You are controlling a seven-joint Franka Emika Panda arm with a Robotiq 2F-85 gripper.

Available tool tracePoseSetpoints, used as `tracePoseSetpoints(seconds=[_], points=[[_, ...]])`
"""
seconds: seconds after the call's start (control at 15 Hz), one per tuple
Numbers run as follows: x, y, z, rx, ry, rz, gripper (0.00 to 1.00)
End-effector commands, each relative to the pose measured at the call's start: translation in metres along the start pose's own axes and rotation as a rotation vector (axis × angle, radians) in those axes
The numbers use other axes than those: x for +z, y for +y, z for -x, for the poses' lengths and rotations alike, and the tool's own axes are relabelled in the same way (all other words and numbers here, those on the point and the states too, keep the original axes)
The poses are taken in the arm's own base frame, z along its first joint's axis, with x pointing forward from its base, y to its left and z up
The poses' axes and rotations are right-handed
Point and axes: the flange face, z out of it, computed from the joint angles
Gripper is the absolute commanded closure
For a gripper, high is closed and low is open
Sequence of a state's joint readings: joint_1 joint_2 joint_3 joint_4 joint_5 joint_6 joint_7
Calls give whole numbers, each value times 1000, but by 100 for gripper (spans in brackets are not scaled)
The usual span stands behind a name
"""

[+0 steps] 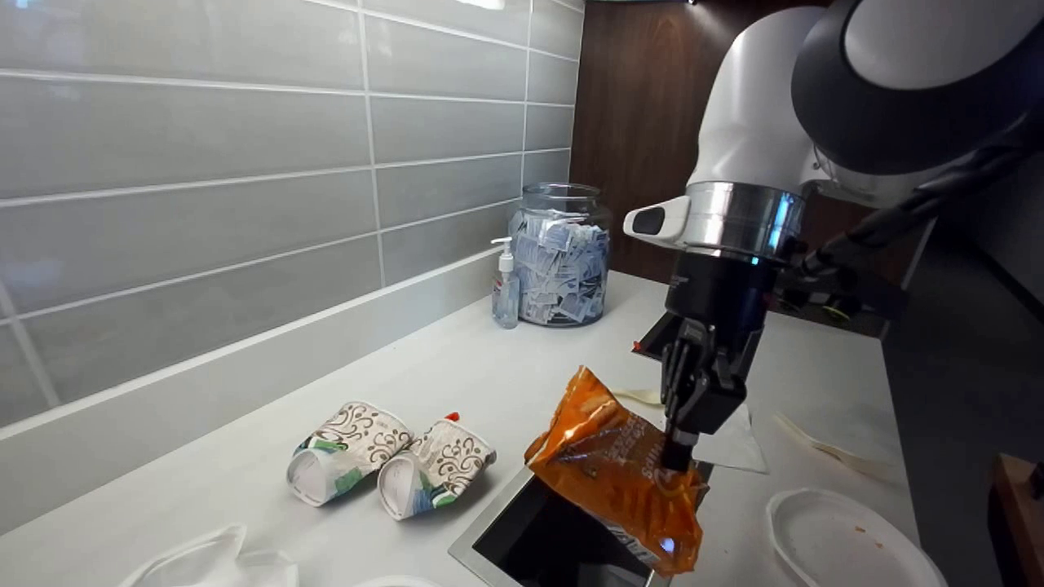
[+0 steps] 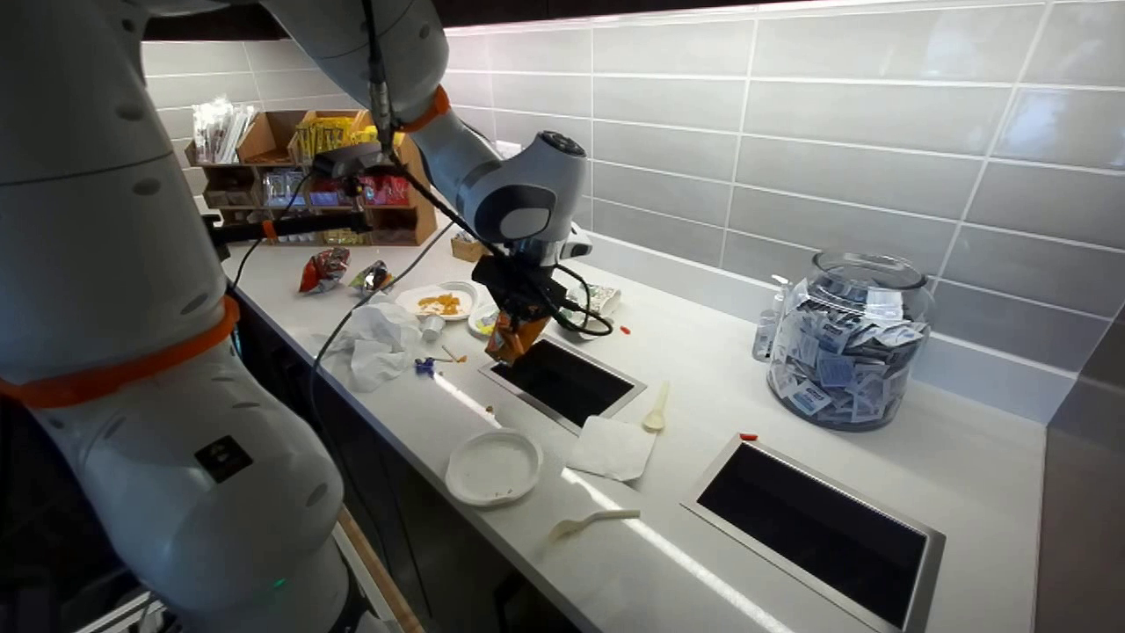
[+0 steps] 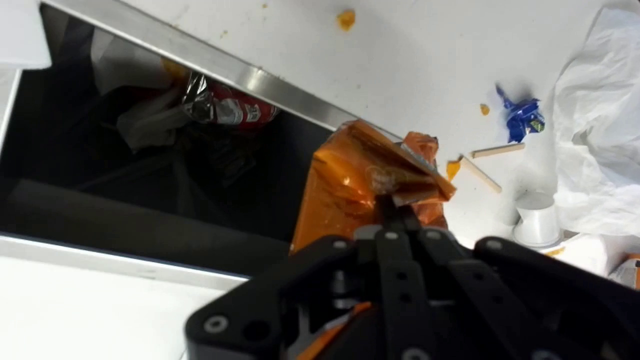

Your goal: Pour the contents from the orange packet into the left bin

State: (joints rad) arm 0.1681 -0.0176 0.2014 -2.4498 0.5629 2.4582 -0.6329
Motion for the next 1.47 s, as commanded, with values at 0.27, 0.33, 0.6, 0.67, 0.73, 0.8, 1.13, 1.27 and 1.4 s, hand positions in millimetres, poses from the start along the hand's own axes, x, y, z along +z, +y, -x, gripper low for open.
tracePoseSetpoints(seconds=[0.27, 0.33, 0.6, 0.67, 0.73, 0.8, 1.13, 1.27, 1.4], points=[[-20, 11, -5, -83, 166, 50, 100], [-22, 11, -6, -97, 190, 53, 100], [-28, 10, -8, -146, 269, 72, 100], [-29, 11, -7, -155, 285, 74, 100], [-31, 9, -7, -170, 309, 67, 100], [-36, 8, -7, -179, 348, 51, 100], [-38, 11, 2, -212, 388, 55, 100], [-37, 15, 7, -202, 388, 69, 100], [-33, 22, 13, -161, 370, 117, 100]])
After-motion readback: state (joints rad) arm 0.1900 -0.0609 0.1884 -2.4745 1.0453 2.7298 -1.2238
